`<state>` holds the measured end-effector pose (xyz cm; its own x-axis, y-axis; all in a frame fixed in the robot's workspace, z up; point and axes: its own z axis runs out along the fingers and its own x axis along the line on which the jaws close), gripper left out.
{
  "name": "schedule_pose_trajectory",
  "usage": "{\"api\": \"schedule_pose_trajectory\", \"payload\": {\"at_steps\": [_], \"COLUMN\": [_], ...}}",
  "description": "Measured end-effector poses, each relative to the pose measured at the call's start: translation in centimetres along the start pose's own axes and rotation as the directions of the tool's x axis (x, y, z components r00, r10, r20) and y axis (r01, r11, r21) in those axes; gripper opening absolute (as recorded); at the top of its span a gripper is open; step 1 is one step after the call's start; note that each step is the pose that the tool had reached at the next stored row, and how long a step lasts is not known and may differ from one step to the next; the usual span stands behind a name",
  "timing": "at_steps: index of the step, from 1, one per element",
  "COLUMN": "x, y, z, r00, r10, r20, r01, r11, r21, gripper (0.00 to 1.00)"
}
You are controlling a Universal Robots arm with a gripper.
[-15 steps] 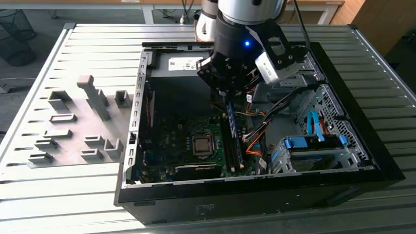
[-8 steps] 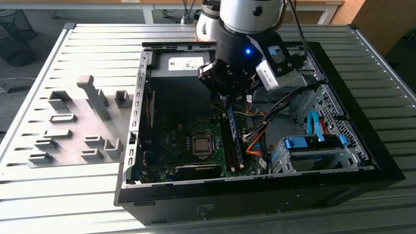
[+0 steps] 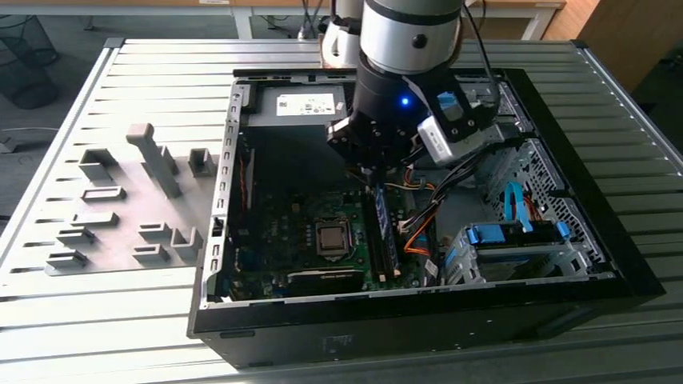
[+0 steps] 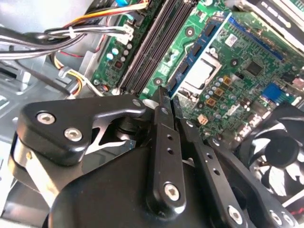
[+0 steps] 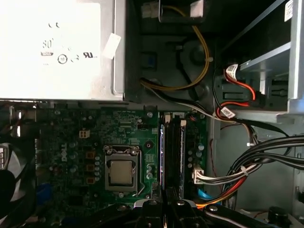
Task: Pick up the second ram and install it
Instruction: 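Insert the second ram into the second slot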
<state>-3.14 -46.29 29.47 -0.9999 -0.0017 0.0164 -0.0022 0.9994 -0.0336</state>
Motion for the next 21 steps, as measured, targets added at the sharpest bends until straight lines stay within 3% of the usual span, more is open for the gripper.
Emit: {"api": "schedule_pose_trajectory", "payload": {"at_steps": [18,21], "x": [-0.05,-0.05], "y": [-0.08,-0.09], "z": [3.27,3.32], "r00": [1.0,1.0], "r10": [0.005,0.005], "r20": [-0.0002,-0.0003], "r01": [-0.005,-0.005], "r11": [1.0,1.0], "r21": [-0.0002,0.0002], "gripper": [0.14,0.14]}}
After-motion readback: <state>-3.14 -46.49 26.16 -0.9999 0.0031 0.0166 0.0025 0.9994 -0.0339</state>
